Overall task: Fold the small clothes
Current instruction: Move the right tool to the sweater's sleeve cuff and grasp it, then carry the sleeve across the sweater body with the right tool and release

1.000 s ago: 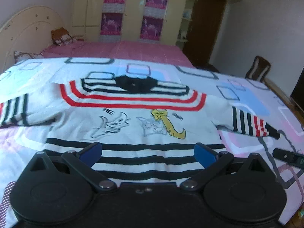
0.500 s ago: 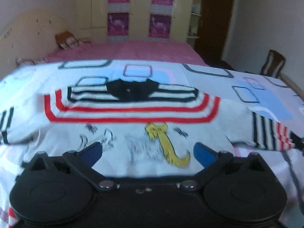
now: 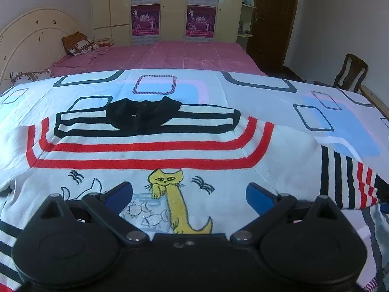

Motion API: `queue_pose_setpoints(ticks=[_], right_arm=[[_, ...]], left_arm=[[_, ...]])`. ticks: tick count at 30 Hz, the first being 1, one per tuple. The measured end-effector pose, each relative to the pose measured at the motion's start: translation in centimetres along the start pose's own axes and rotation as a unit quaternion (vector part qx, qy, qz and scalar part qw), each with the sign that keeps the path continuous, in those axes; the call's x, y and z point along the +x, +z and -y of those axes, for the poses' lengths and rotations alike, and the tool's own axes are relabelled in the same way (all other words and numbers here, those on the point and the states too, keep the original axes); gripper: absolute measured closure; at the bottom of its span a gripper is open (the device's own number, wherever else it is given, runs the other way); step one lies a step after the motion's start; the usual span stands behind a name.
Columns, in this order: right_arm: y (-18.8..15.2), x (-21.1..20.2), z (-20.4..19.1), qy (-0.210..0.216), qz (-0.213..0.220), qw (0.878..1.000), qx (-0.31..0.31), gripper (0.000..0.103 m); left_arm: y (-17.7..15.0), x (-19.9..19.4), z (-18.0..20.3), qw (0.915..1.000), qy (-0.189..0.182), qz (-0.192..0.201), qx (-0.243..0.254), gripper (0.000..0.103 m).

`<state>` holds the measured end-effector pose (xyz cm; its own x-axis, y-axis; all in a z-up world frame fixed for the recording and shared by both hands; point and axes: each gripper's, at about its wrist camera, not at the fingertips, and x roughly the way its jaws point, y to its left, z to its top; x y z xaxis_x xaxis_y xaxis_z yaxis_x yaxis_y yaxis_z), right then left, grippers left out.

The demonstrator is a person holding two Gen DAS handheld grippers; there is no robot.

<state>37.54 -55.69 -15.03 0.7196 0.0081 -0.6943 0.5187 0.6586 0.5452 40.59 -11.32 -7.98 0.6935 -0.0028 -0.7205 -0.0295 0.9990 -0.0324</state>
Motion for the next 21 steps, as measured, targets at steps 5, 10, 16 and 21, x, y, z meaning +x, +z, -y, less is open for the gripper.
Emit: queue_pose_setpoints(ticks=[5, 10, 16, 21], right_arm=[[0.9, 0.3, 0.9, 0.003, -0.005, 1.000, 0.014, 0.083], [2.0, 0.8, -0.2, -0.017, -0.009, 1.000, -0.009, 0.086], [0.4, -0.5, -8.5, 0.011, 0.027, 0.987, -0.157, 0.098], [-6.4, -2.2, -18.9, 0.105, 0.008, 0.955, -0.278, 0.098]], left_arm=[[0.2, 0.8, -0.2, 0.9995, 0.016, -0.026, 0.005, 0.002], [0.0, 0.6, -2.4, 0.9991, 0.016, -0.040, 0.003, 0.002], [-0.1, 0.0, -7.4, 0.9993, 0.018, -0.031, -0.006, 0.007], [-0.1, 0.0, -12.8, 0.9996, 0.001, -0.014, -0.026, 0.008]])
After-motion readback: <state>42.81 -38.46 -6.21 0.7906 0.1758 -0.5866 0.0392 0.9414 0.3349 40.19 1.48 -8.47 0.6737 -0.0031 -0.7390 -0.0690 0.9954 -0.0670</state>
